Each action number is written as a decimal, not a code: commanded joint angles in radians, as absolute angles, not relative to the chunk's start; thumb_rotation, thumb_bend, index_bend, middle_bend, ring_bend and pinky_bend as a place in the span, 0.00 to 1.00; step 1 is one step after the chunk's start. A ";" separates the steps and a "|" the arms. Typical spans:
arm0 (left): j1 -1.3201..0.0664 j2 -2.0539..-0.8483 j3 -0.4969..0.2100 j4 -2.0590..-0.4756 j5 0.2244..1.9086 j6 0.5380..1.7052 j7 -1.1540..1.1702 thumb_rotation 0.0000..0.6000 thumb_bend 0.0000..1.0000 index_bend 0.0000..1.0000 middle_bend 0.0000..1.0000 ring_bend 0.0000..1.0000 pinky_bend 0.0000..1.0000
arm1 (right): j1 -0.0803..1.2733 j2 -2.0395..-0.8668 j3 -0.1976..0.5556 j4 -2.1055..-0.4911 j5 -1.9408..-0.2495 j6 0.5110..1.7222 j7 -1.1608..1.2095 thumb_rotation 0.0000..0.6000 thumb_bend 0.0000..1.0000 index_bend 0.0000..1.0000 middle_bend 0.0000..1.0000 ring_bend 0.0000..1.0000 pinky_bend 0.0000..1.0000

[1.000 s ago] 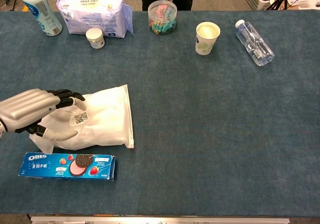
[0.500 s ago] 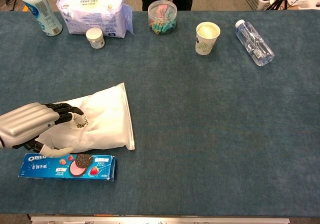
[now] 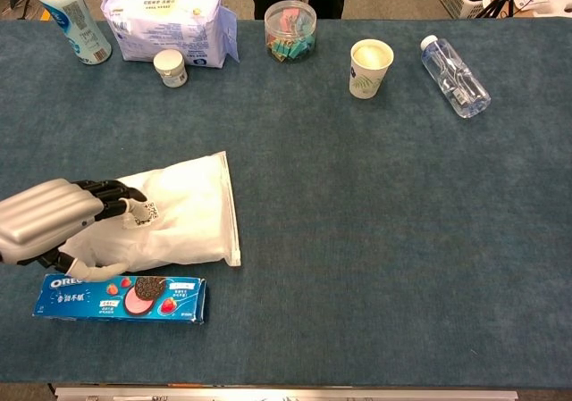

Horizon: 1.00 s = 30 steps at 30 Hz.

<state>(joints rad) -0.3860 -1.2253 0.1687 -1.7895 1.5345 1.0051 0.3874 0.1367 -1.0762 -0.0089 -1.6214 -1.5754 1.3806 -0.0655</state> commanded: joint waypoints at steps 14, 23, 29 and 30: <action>-0.363 -1.217 0.117 -1.821 1.548 1.113 0.364 0.49 0.24 0.22 0.15 0.12 0.22 | 0.137 -1.074 -0.009 -1.623 -1.576 1.381 -0.063 1.00 0.08 0.41 0.34 0.17 0.29; -0.251 -1.163 0.072 -1.773 1.659 1.427 0.232 1.00 0.24 0.33 0.27 0.21 0.32 | 0.136 -1.072 -0.005 -1.620 -1.570 1.384 -0.062 1.00 0.08 0.41 0.34 0.17 0.29; -0.159 -1.142 0.057 -1.721 1.662 1.596 0.129 1.00 0.24 0.54 0.45 0.36 0.47 | 0.135 -1.075 -0.009 -1.620 -1.572 1.381 -0.076 1.00 0.08 0.41 0.34 0.17 0.29; -0.150 -1.137 0.056 -1.714 1.661 1.608 0.121 1.00 0.24 0.56 0.48 0.38 0.48 | 0.134 -1.076 -0.009 -1.620 -1.572 1.382 -0.079 1.00 0.08 0.41 0.34 0.17 0.29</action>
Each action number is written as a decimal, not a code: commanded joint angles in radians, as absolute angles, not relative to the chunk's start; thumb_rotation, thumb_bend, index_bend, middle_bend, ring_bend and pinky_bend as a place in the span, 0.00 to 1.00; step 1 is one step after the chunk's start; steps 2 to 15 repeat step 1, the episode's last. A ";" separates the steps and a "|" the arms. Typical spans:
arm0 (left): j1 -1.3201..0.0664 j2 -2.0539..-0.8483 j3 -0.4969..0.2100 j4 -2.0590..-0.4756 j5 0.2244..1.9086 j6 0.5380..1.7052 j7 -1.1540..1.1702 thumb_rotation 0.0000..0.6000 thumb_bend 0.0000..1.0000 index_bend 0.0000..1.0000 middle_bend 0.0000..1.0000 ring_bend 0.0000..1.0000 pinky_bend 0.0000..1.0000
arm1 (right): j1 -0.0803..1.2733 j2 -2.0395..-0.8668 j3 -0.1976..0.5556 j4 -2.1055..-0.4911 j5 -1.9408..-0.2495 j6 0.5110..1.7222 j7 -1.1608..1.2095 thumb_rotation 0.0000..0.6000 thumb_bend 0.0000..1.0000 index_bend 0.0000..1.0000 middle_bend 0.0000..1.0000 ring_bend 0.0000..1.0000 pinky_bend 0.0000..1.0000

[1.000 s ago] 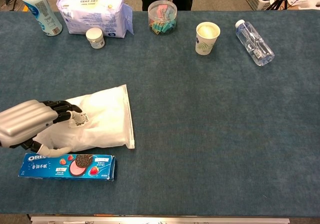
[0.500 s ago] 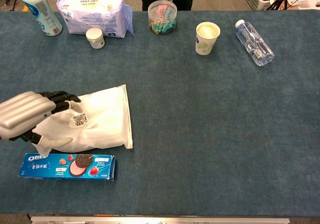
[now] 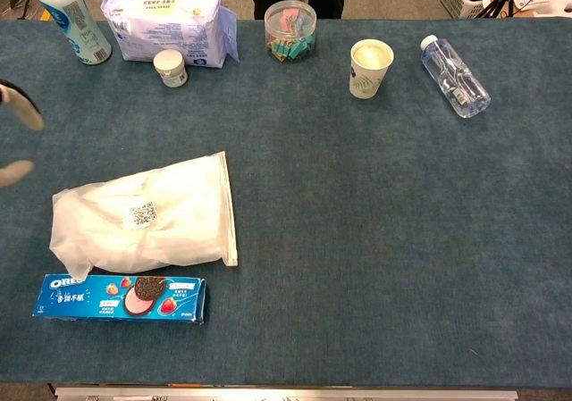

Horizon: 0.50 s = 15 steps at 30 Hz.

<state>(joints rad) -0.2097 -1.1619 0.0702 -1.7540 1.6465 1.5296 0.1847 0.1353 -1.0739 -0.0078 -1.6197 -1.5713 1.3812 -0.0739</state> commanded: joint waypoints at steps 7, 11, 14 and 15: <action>-0.142 -1.132 0.056 -1.709 1.659 1.618 0.115 1.00 0.24 0.58 0.50 0.40 0.49 | 0.134 -1.077 -0.010 -1.620 -1.572 1.381 -0.082 1.00 0.08 0.41 0.34 0.17 0.29; -0.142 -1.132 0.056 -1.709 1.659 1.618 0.115 1.00 0.24 0.58 0.50 0.40 0.49 | 0.134 -1.077 -0.010 -1.620 -1.572 1.381 -0.082 1.00 0.08 0.41 0.34 0.17 0.29; -0.142 -1.132 0.056 -1.709 1.659 1.618 0.115 1.00 0.24 0.58 0.50 0.40 0.49 | 0.134 -1.077 -0.010 -1.620 -1.572 1.381 -0.082 1.00 0.08 0.41 0.34 0.17 0.29; -0.142 -1.132 0.056 -1.709 1.659 1.618 0.115 1.00 0.24 0.58 0.50 0.40 0.49 | 0.134 -1.077 -0.010 -1.620 -1.572 1.381 -0.082 1.00 0.08 0.41 0.34 0.17 0.29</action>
